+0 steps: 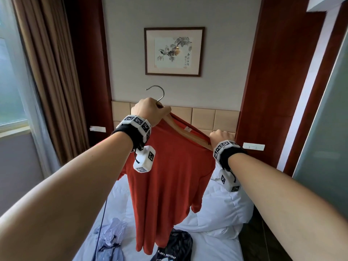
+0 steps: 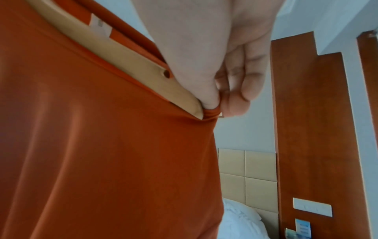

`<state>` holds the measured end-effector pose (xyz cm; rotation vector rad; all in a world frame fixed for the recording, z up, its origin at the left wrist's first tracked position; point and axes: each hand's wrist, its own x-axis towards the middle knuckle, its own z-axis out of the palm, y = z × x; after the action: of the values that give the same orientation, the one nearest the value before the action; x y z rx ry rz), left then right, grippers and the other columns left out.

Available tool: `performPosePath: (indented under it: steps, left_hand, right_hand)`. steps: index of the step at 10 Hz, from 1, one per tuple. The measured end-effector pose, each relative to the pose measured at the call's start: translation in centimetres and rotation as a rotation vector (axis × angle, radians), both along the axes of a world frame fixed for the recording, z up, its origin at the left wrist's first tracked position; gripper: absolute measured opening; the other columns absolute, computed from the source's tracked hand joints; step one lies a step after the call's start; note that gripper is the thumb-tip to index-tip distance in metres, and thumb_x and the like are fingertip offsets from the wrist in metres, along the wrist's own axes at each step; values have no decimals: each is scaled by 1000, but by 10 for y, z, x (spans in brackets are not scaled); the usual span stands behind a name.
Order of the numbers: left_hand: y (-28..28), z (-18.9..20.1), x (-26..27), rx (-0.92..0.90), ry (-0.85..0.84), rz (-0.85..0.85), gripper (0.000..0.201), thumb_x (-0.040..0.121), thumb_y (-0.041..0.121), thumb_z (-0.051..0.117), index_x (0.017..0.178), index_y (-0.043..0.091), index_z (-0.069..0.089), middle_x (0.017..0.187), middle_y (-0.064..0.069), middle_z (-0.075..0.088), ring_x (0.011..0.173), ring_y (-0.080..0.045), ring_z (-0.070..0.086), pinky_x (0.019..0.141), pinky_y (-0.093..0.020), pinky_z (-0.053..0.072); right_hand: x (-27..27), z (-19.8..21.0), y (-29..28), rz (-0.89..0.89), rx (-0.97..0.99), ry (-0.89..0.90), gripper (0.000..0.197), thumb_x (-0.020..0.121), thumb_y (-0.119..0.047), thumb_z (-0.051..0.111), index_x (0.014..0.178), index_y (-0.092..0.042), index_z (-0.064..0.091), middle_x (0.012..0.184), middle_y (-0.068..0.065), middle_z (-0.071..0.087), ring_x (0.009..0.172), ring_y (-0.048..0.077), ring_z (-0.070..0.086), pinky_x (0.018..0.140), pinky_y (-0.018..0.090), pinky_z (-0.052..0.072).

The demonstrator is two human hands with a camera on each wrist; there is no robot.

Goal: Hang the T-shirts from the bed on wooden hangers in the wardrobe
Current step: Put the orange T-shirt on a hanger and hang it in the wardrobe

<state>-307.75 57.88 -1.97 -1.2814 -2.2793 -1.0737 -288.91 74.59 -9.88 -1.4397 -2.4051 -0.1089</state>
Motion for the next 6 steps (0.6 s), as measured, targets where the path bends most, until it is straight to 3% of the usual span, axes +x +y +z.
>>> performPosePath:
  steps: [1, 2, 3, 4, 5, 6]
  left_hand:
    - [1, -1, -1, 3, -10, 17, 42, 72, 54, 55, 71, 15, 70, 60, -2, 58, 56, -23, 52, 55, -28, 43]
    - [1, 0, -2, 5, -13, 31, 41, 72, 54, 56, 71, 15, 70, 61, -2, 59, 57, -23, 54, 53, -26, 42]
    - [-2, 1, -6, 15, -15, 59, 40, 73, 54, 57, 68, 15, 67, 61, -1, 59, 59, -24, 56, 55, -27, 40]
    - [-6, 1, -12, 29, -31, 64, 40, 72, 54, 56, 64, 16, 65, 60, 0, 59, 60, -24, 57, 58, -28, 43]
    - [-3, -3, -10, 25, -28, 56, 41, 69, 56, 54, 65, 17, 66, 60, 0, 59, 61, -24, 58, 59, -28, 45]
    - [0, -6, -4, 28, -20, 50, 40, 69, 56, 53, 67, 18, 66, 61, 1, 60, 62, -24, 58, 57, -27, 42]
  right_hand:
    - [-2, -2, -1, 16, 8, -15, 30, 100, -14, 46, 122, -16, 66, 121, 5, 66, 116, 29, 63, 77, 32, 42]
    - [-2, -4, 5, 30, -52, -23, 30, 100, -16, 48, 122, -10, 67, 121, 9, 66, 114, 31, 62, 78, 32, 42]
    - [-1, -8, 16, 106, -275, -29, 34, 100, -11, 52, 130, 5, 58, 130, 23, 60, 96, 28, 64, 72, 26, 44]
    - [13, -1, 3, 106, -580, 182, 38, 103, -4, 46, 138, 10, 47, 138, 28, 53, 76, 17, 57, 58, 22, 44]
    - [7, -8, 7, 42, -481, 101, 37, 102, -4, 48, 135, 12, 49, 138, 30, 53, 117, 36, 60, 73, 28, 52]
    - [2, -12, 1, -39, -251, -98, 33, 105, -13, 43, 133, 1, 54, 140, 20, 52, 132, 36, 49, 100, 40, 43]
